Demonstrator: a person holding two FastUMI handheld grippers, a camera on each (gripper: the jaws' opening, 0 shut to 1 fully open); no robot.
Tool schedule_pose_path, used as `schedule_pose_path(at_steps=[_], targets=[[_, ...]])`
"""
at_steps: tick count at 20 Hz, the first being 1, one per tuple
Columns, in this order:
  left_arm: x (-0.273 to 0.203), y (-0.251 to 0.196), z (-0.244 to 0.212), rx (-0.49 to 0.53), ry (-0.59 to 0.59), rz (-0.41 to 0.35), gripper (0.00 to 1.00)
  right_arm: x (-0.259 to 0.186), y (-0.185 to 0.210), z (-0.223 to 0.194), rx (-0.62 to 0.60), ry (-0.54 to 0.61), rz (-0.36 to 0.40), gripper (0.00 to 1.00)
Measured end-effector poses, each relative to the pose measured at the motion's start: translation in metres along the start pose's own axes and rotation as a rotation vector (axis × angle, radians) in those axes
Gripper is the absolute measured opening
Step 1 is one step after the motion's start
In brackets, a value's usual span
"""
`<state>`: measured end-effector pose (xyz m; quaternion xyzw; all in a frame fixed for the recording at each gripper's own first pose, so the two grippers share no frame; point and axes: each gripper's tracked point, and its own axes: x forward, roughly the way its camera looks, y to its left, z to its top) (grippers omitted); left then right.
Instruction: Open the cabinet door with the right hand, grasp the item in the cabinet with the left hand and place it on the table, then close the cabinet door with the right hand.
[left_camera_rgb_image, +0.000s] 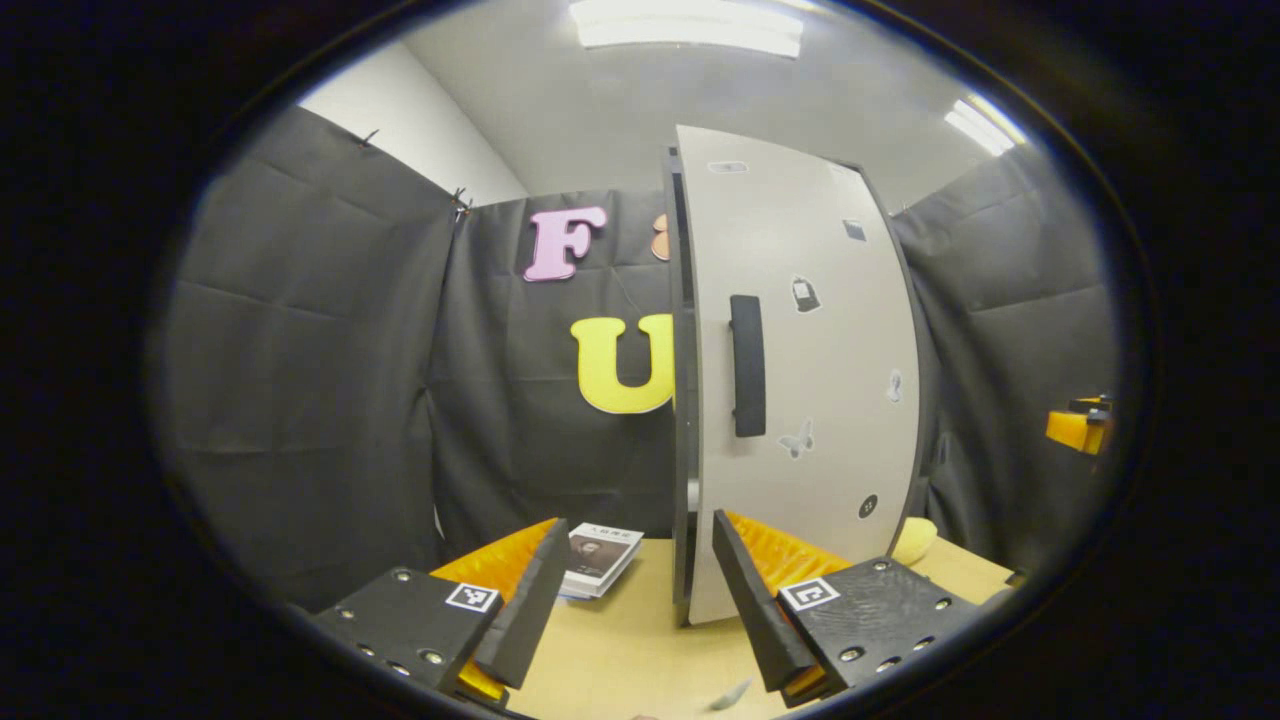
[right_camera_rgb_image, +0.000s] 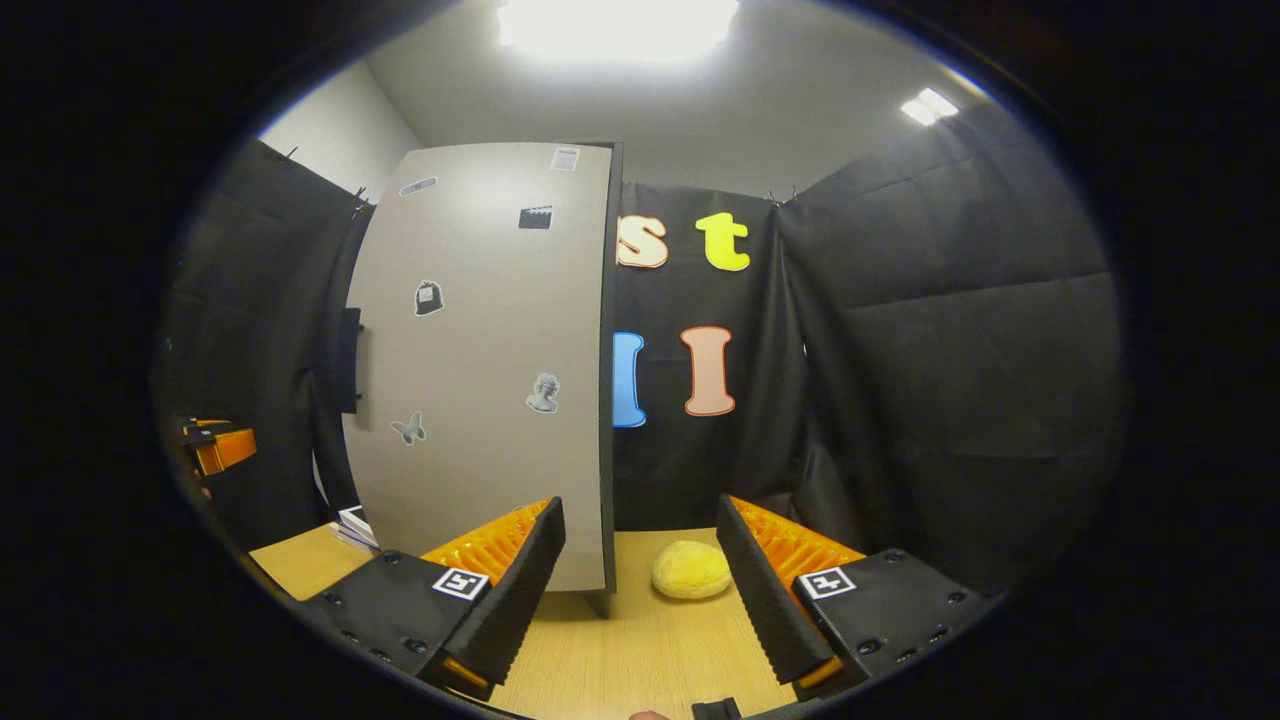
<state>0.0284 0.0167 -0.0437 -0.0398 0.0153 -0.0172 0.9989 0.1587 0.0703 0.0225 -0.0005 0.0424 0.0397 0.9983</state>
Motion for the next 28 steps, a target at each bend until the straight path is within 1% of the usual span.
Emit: schedule_pose_path(at_steps=[3, 4, 5, 6, 7, 9, 10, 11, 12, 13, 14, 18, 19, 20, 21, 22, 23, 24, 25, 26, 27, 28], targets=[[0.0, 0.001, -0.001, 0.009, 0.006, 0.003, 0.86, 0.003, -0.001, 0.007, -0.001, -0.02, -0.002, 0.96], [-0.001, 0.001, 0.0, 0.014, 0.005, 0.003, 0.86, 0.004, -0.001, 0.009, 0.0, -0.022, -0.002, 0.94], [0.0, 0.002, 0.0, 0.018, 0.003, 0.003, 0.86, 0.002, 0.001, 0.008, 0.002, -0.019, 0.002, 0.96], [0.001, 0.002, 0.001, 0.02, -0.002, 0.002, 0.86, 0.002, 0.002, 0.006, 0.005, -0.015, 0.004, 0.94], [0.002, 0.001, 0.002, 0.02, -0.005, 0.001, 0.86, 0.002, 0.001, 0.004, 0.007, -0.01, 0.003, 0.96], [0.002, 0.001, 0.002, 0.022, -0.008, -0.001, 0.86, 0.003, 0.0, 0.005, 0.007, -0.008, -0.002, 0.96], [0.002, 0.001, 0.003, 0.025, -0.01, -0.003, 0.86, 0.003, -0.001, 0.006, 0.007, -0.008, -0.003, 0.94], [0.002, 0.001, 0.003, 0.028, -0.01, -0.005, 0.86, 0.002, -0.002, 0.006, 0.007, -0.008, -0.006, 0.96], [0.002, 0.001, 0.004, 0.031, -0.012, -0.007, 0.86, 0.003, -0.003, 0.005, 0.007, -0.004, -0.008, 0.96], [0.002, 0.001, 0.004, 0.033, -0.013, -0.009, 0.86, 0.001, -0.004, 0.006, 0.011, -0.006, -0.011, 0.94], [0.002, 0.0, 0.004, 0.036, -0.015, -0.011, 0.86, 0.001, -0.004, 0.007, 0.015, -0.01, -0.012, 0.96], [0.003, -0.001, 0.006, 0.039, -0.02, -0.015, 0.86, 0.001, -0.006, 0.011, 0.02, -0.021, -0.015, 0.96], [0.002, -0.001, 0.005, 0.04, -0.019, -0.016, 0.86, 0.001, -0.007, 0.012, 0.023, -0.026, -0.016, 0.94], [0.002, -0.001, 0.006, 0.042, -0.018, -0.016, 0.86, 0.002, -0.006, 0.014, 0.028, -0.031, -0.015, 0.96], [0.001, -0.001, 0.006, 0.045, -0.022, -0.015, 0.86, 0.002, -0.006, 0.015, 0.032, -0.034, -0.011, 0.96], [0.002, 0.0, 0.008, 0.048, -0.031, -0.015, 0.86, 0.003, -0.005, 0.017, 0.034, -0.036, -0.007, 0.94], [0.002, 0.0, 0.009, 0.052, -0.038, -0.015, 0.86, 0.003, -0.005, 0.017, 0.034, -0.037, -0.005, 0.96], [0.003, 0.0, 0.009, 0.057, -0.041, -0.015, 0.86, 0.005, -0.004, 0.018, 0.034, -0.042, -0.005, 0.94], [0.003, 0.0, 0.009, 0.063, -0.044, -0.016, 0.86, 0.004, -0.003, 0.019, 0.036, -0.047, -0.004, 0.96], [0.002, 0.001, 0.01, 0.068, -0.048, -0.016, 0.86, 0.004, -0.001, 0.019, 0.039, -0.051, -0.001, 0.94], [0.002, 0.001, 0.011, 0.07, -0.054, -0.015, 0.86, 0.005, 0.002, 0.018, 0.041, -0.052, 0.002, 0.96], [0.002, 0.0, 0.011, 0.069, -0.056, -0.017, 0.86, 0.007, 0.004, 0.019, 0.041, -0.05, 0.005, 0.96]])
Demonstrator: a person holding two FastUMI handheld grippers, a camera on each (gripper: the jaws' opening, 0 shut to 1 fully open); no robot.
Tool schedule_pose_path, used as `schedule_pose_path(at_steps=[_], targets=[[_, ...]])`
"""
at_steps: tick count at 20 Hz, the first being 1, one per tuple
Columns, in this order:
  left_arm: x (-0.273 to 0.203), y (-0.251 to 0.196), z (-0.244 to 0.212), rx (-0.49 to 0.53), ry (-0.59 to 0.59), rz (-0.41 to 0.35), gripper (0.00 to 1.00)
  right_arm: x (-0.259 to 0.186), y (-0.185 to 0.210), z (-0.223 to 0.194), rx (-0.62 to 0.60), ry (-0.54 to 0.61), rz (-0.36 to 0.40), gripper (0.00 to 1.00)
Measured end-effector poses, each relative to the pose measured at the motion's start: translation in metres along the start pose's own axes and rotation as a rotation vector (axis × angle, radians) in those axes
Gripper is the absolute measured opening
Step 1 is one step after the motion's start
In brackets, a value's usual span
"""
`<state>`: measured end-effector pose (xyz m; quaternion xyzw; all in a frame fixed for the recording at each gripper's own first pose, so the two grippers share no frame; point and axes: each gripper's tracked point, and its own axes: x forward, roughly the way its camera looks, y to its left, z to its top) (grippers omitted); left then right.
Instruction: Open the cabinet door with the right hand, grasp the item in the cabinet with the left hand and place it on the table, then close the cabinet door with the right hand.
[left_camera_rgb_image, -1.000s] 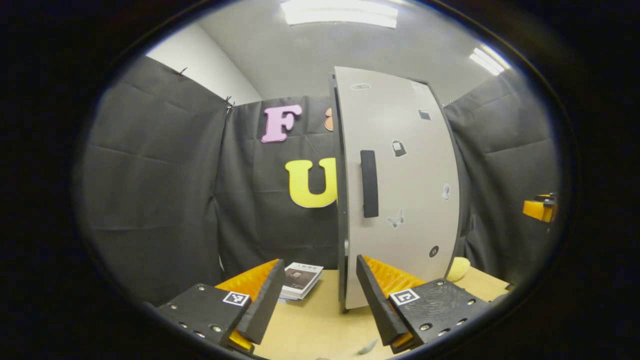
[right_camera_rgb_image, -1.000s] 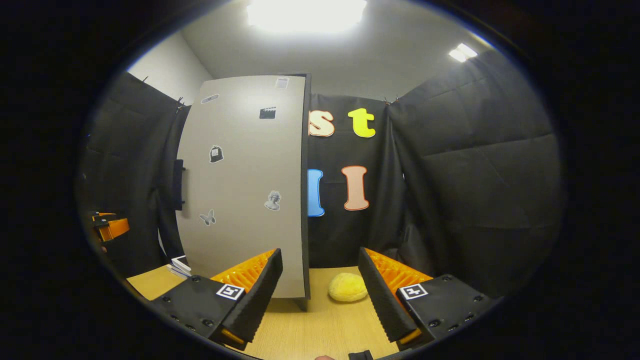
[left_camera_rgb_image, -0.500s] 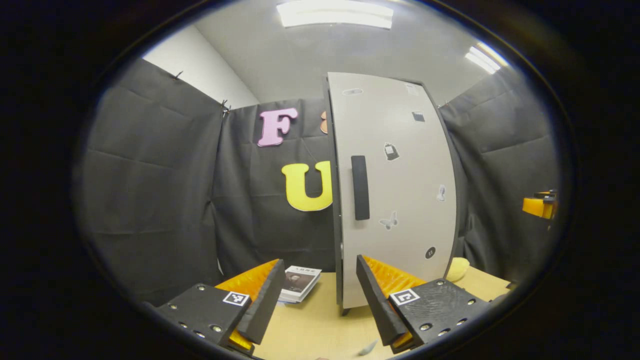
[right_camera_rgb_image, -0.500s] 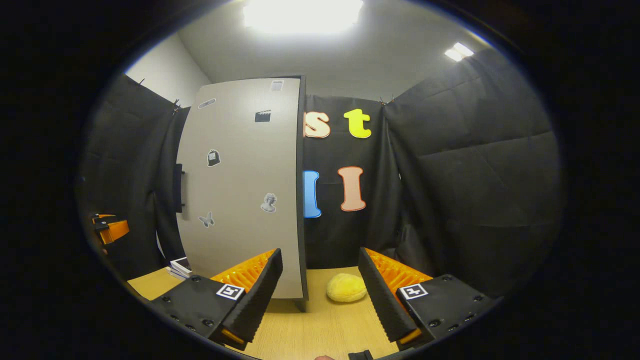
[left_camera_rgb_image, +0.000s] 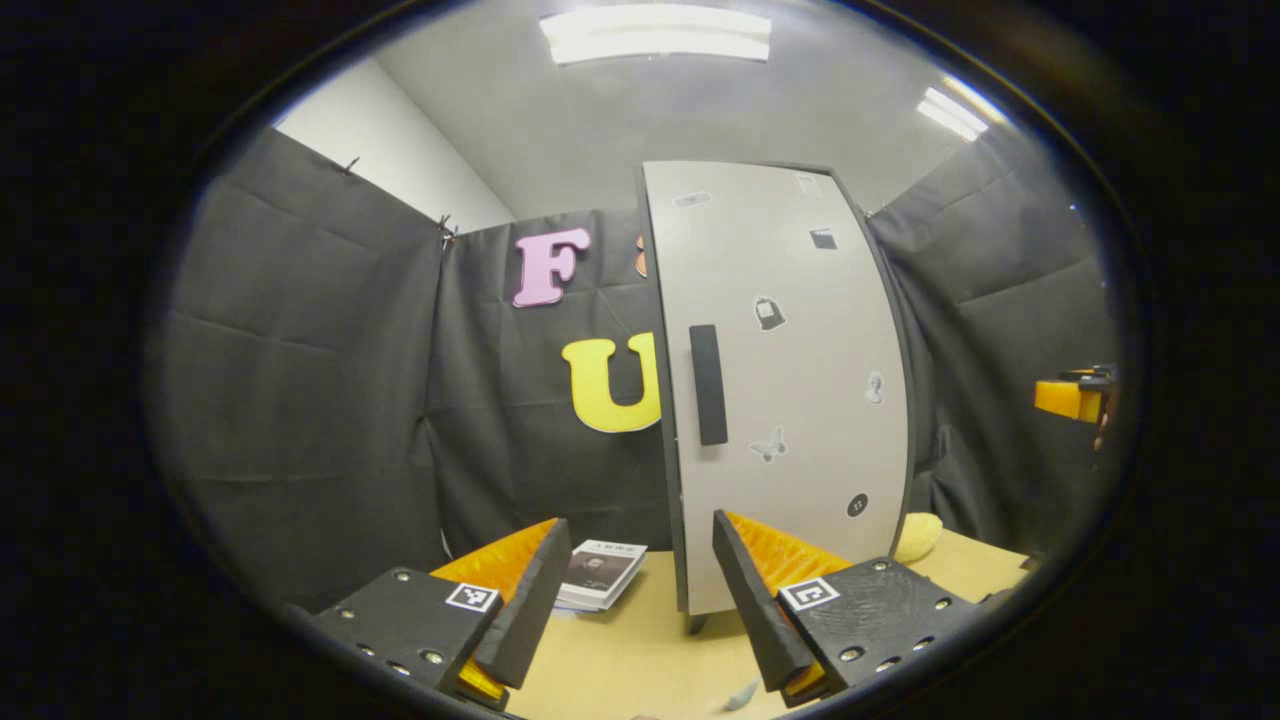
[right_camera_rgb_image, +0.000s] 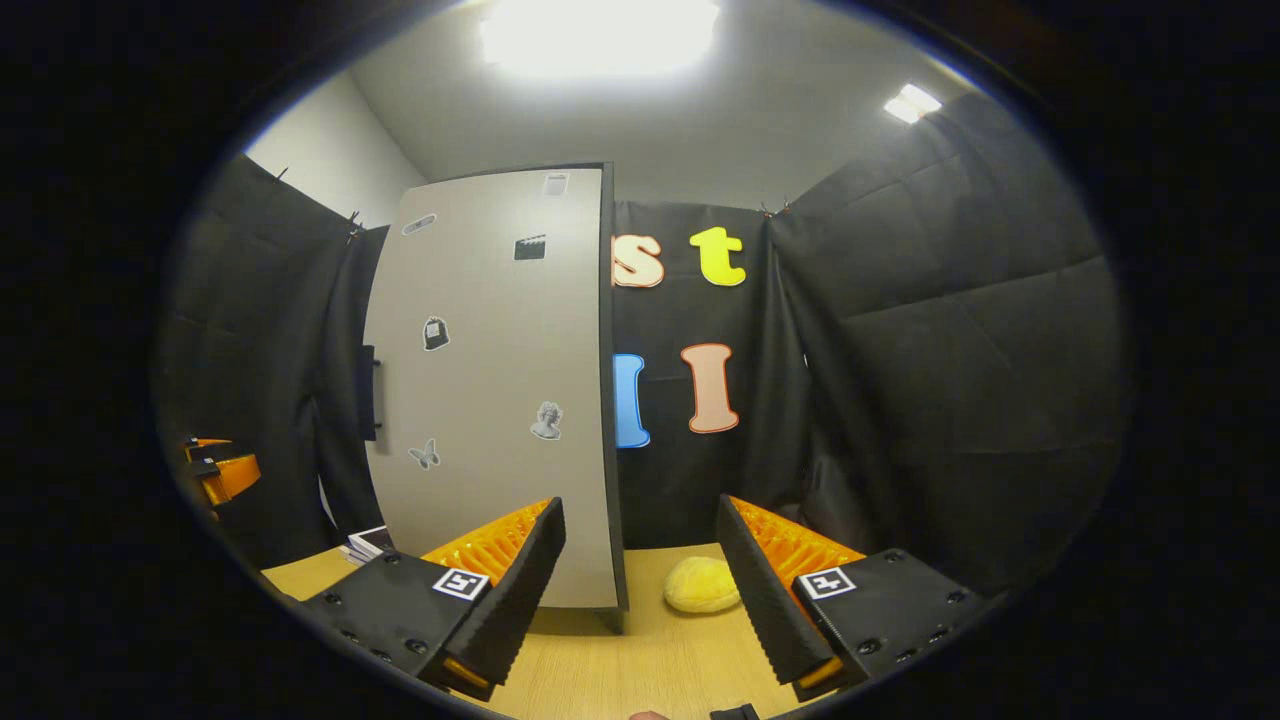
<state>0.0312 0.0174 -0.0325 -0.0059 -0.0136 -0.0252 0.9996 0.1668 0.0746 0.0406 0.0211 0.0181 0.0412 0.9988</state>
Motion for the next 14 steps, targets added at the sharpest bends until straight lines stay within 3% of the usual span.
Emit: schedule_pose_path(at_steps=[14], targets=[[-0.001, -0.001, 0.003, -0.001, -0.013, -0.006, 0.86, -0.003, 0.003, 0.008, -0.019, -0.018, 0.006, 0.96]])
